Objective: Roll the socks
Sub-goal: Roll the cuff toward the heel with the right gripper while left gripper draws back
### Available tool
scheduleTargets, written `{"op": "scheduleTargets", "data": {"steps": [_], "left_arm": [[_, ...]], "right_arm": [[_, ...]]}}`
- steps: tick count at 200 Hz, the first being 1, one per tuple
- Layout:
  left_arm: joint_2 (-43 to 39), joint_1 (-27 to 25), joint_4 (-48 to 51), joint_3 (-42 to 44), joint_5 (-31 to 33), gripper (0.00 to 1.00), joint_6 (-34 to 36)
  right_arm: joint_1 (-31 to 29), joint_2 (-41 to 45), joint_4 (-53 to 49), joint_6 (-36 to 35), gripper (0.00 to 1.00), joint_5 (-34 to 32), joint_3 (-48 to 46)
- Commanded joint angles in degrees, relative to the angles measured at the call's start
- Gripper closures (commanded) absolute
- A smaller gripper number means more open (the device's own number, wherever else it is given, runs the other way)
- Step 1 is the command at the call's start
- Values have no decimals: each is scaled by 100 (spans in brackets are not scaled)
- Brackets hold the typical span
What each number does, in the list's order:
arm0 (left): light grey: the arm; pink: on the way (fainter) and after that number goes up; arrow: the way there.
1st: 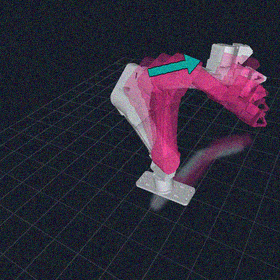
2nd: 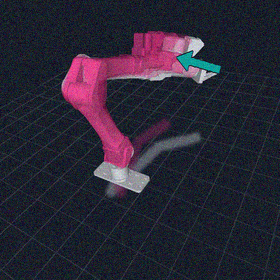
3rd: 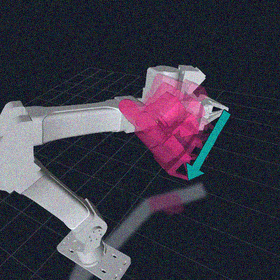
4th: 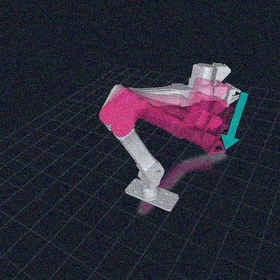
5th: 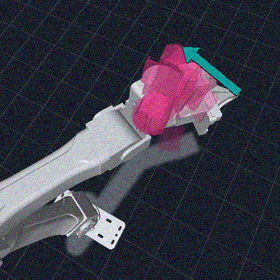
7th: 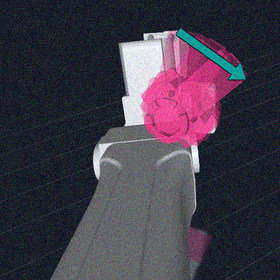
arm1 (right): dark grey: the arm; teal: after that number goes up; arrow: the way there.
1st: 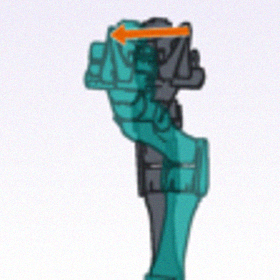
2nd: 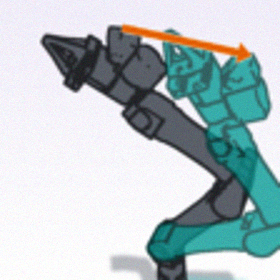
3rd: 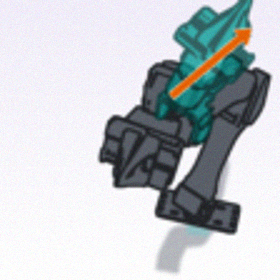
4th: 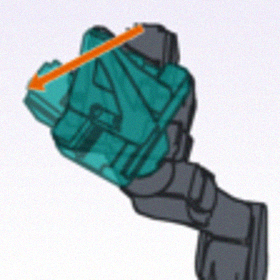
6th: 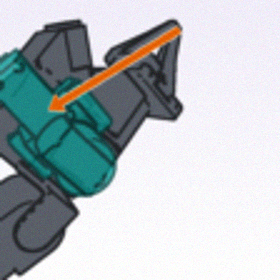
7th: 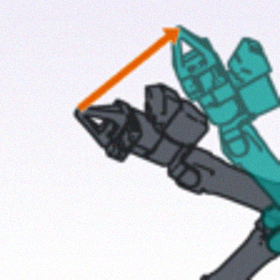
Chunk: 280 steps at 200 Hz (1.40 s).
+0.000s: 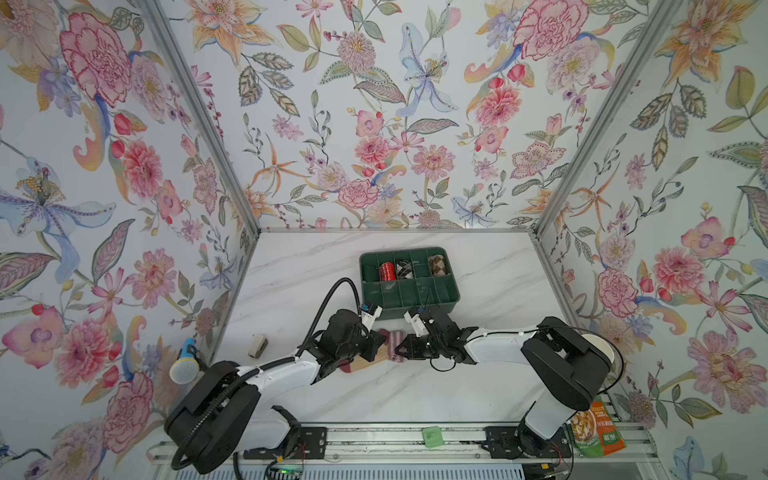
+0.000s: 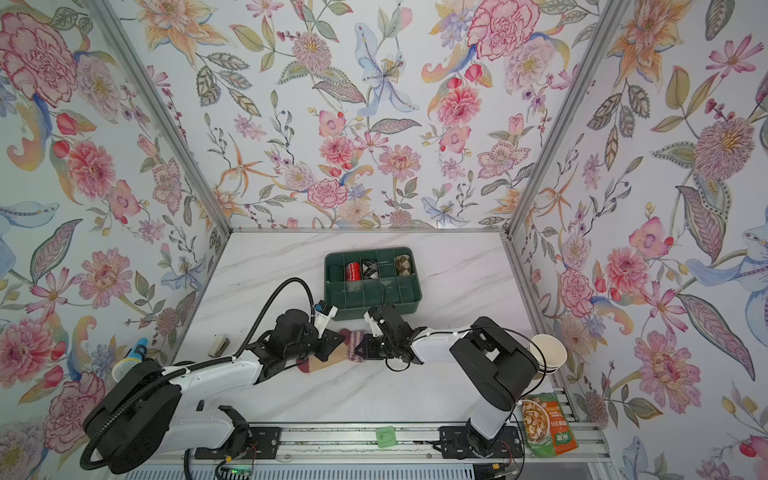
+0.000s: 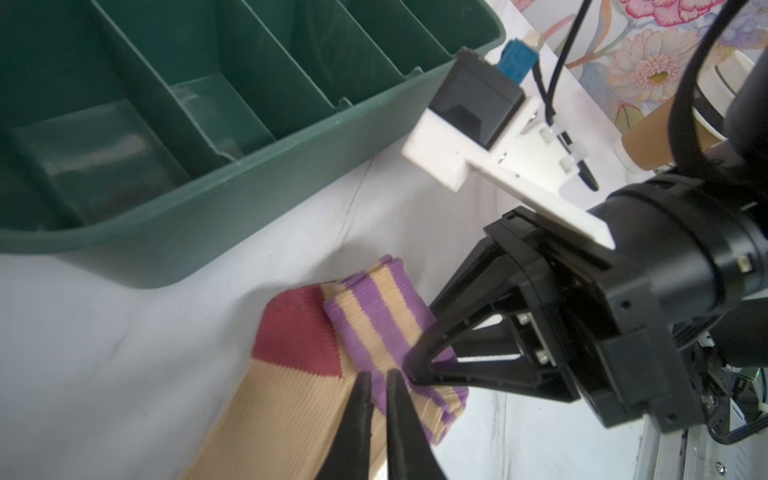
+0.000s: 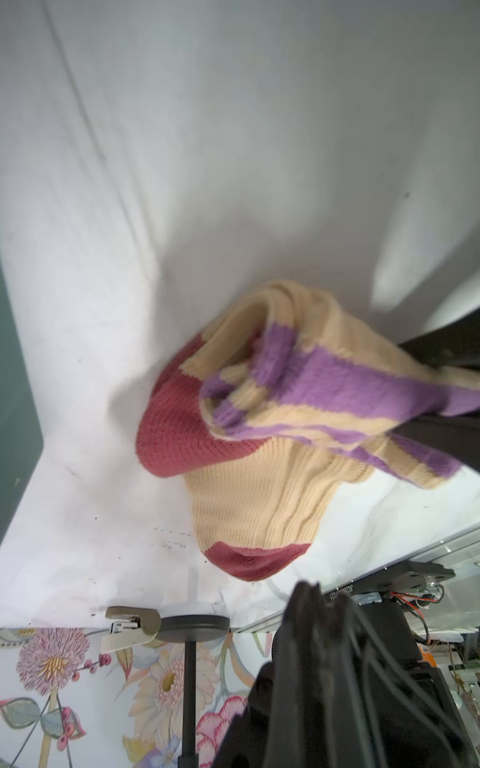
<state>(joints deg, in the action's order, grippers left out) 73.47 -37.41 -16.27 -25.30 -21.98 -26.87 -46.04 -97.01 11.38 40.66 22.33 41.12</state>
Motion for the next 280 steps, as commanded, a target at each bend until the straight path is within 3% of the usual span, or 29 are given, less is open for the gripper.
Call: {"op": "scheduleTargets", "data": {"steps": [1, 74, 189, 252, 280], "left_arm": [[-178, -31, 408, 320, 286, 89, -148], [245, -30, 87, 767, 564, 99, -311], [1105, -25, -269, 869, 269, 100, -424], [686, -106, 275, -119, 102, 100, -176], [622, -190, 85, -576, -91, 97, -195]], "right_arm": [[13, 44, -886, -372, 92, -335, 75], [14, 48, -1449, -652, 93, -493, 353], [-134, -130, -3531, -1245, 93, -2020, 1261], [-286, -299, -3563, -1275, 93, -2015, 1452], [-300, -292, -3546, -1284, 93, -1982, 1479]]}}
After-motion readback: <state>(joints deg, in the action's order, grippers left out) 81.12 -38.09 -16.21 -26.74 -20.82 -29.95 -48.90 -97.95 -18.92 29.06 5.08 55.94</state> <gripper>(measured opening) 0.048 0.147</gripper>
